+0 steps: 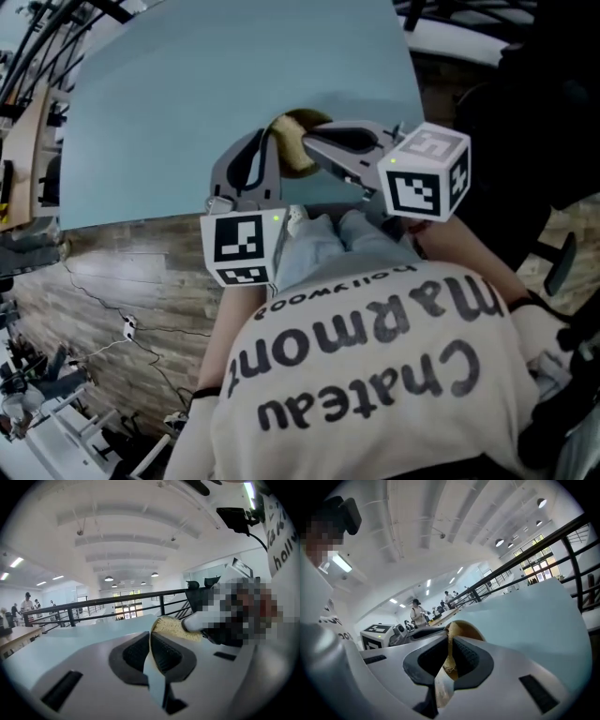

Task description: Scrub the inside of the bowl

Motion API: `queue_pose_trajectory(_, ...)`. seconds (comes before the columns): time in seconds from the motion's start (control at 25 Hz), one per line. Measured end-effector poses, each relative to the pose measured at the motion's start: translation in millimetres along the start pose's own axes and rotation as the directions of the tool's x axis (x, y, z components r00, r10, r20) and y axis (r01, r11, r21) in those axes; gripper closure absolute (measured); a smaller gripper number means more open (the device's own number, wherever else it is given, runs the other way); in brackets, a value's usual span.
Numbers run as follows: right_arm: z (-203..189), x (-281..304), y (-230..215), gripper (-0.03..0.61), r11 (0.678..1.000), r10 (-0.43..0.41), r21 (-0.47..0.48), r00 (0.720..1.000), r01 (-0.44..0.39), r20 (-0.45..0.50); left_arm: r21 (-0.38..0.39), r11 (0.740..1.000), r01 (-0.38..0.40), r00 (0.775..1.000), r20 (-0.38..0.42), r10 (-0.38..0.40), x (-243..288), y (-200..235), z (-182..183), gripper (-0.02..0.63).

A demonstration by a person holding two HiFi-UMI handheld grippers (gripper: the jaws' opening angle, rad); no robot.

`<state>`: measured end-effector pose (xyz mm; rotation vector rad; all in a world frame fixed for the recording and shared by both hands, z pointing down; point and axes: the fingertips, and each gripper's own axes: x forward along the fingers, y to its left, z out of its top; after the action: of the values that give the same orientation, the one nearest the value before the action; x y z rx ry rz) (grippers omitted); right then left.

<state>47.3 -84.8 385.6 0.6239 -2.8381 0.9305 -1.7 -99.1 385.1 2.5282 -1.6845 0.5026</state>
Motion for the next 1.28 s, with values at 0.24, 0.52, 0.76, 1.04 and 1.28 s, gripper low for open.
queue_pose_trajectory(0.24,29.4,30.6,48.2,0.526,0.997,-0.001,-0.076,1.000,0.003,0.027,0.013,1.000,0.015,0.997,0.082,-0.016,-25.4,39.8,27.7,0.597)
queue_pose_trajectory(0.52,53.7,39.8,83.7,0.526,0.997,0.005,-0.073,0.997,0.000,0.075,-0.004,0.999,0.038,0.994,0.104,-0.037,-50.4,59.9,56.9,0.597)
queue_pose_trajectory(0.76,64.5,82.0,113.5,0.526,0.996,0.089,-0.012,0.987,-0.089,0.130,-0.078,0.996,0.044,0.990,0.140,-0.033,-65.4,102.5,64.5,0.597)
queue_pose_trajectory(1.04,80.5,155.6,137.4,0.526,0.995,0.094,-0.026,0.991,-0.092,0.090,-0.163,0.985,0.060,0.985,0.169,-0.032,-73.4,176.4,59.3,0.597)
queue_pose_trajectory(1.28,90.9,186.9,143.4,0.526,0.996,0.094,-0.020,0.994,-0.093,0.053,-0.216,0.975,0.056,0.983,0.180,-0.016,-71.7,213.2,64.2,0.597)
